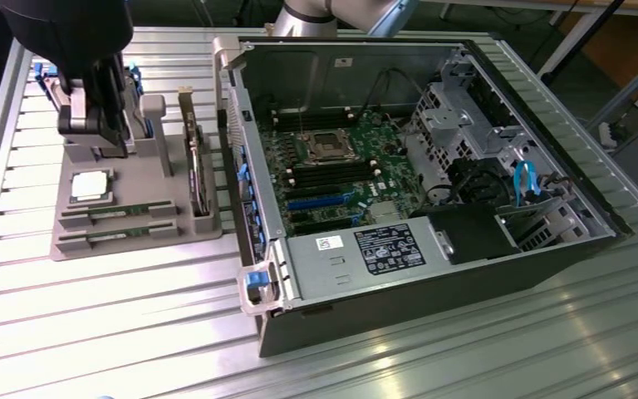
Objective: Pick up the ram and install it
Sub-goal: 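Pick up the ram and move it above insertion slot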
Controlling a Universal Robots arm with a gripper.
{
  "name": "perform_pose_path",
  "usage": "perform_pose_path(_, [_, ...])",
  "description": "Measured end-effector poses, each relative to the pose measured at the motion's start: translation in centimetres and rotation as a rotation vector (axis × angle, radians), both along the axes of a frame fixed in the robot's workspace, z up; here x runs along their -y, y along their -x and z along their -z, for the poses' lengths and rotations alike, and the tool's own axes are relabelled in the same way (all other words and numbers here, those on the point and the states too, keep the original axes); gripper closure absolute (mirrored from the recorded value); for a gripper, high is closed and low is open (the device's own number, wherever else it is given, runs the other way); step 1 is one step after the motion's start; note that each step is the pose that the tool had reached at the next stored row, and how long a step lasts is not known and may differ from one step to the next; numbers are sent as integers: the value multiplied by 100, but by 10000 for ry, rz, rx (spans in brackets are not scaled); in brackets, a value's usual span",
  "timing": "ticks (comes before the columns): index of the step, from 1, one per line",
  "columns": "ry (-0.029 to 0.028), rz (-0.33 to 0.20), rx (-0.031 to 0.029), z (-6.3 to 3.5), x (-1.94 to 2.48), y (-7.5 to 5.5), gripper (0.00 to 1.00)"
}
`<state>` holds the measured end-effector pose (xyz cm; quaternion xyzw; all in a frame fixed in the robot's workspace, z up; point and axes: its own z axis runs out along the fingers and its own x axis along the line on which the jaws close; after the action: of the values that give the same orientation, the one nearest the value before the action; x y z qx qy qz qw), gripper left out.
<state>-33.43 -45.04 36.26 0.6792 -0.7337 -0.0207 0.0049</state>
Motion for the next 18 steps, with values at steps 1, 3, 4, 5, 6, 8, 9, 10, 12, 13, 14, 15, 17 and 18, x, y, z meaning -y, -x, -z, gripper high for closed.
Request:
perform_pose_path(1, [0, 0, 0, 6, 2, 0, 71])
perform_pose_path(3, [0, 0, 0, 14, 6, 0, 71])
perform_pose_path(4, [0, 0, -1, 18, 8, 0, 71])
perform_pose_path(5, [0, 0, 0, 24, 11, 0, 71])
perform_pose_path(6, [1, 0, 0, 28, 14, 0, 71])
perform_pose_path(8, [0, 0, 0, 41, 23, 0, 71])
perform_pose_path(9, [0, 0, 0, 46, 27, 0, 71])
perform_pose_path(10, [-1, 0, 1, 51, 31, 0, 71])
perform_pose_path(12, [-1, 0, 1, 61, 41, 0, 71])
perform_pose_path(13, [0, 0, 0, 66, 45, 0, 71])
perform_pose_path(14, [0, 0, 0, 71, 50, 0, 71])
perform_pose_path(15, [0, 0, 0, 75, 54, 0, 71])
perform_pose_path(17, [0, 0, 0, 83, 61, 0, 71])
perform_pose_path(18, [0, 0, 0, 87, 66, 0, 71])
